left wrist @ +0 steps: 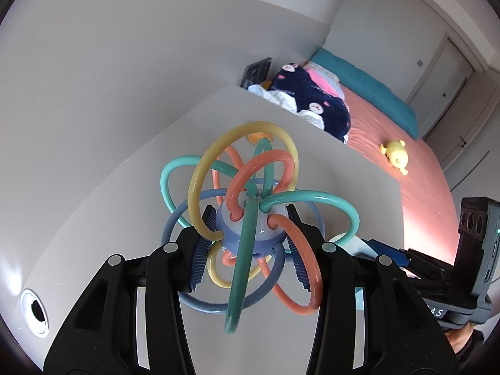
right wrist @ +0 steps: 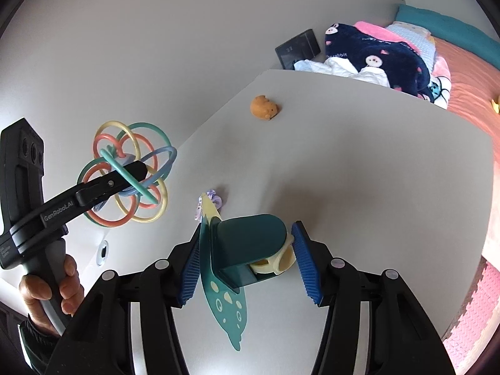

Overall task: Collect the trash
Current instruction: 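Grasp the colourful ring rattle with the left tool while the right tool grasps the blue teether, then carry rattle and teether over the black trash bag and open both tools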

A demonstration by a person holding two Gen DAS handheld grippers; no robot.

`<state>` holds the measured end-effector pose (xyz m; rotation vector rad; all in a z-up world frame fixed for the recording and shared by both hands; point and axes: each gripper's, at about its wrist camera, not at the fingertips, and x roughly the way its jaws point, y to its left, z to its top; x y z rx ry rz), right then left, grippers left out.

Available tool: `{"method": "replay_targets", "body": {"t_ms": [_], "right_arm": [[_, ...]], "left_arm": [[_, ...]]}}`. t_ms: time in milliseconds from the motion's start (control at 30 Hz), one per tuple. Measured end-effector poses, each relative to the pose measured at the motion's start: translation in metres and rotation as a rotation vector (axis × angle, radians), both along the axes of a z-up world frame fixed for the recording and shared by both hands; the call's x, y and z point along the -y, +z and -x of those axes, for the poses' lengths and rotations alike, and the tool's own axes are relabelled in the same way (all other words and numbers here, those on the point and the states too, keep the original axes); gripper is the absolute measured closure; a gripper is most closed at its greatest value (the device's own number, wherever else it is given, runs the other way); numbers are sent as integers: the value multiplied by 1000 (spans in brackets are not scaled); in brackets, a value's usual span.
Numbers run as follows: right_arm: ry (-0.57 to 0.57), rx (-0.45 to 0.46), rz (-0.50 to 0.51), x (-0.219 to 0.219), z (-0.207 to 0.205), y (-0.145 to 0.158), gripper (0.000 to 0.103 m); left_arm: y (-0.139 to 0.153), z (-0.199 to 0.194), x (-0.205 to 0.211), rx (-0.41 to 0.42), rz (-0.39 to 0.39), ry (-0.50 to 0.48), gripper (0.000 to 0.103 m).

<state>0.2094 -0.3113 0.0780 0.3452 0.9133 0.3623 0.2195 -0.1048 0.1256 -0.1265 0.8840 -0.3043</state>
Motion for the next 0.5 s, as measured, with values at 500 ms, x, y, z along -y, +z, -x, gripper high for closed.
{"method": "replay_targets", "body": {"t_ms": [500], "right_arm": [[-151, 90, -32, 98, 66, 38, 47]], "left_arm": [[36, 40, 111, 55, -16, -167, 58]]}}
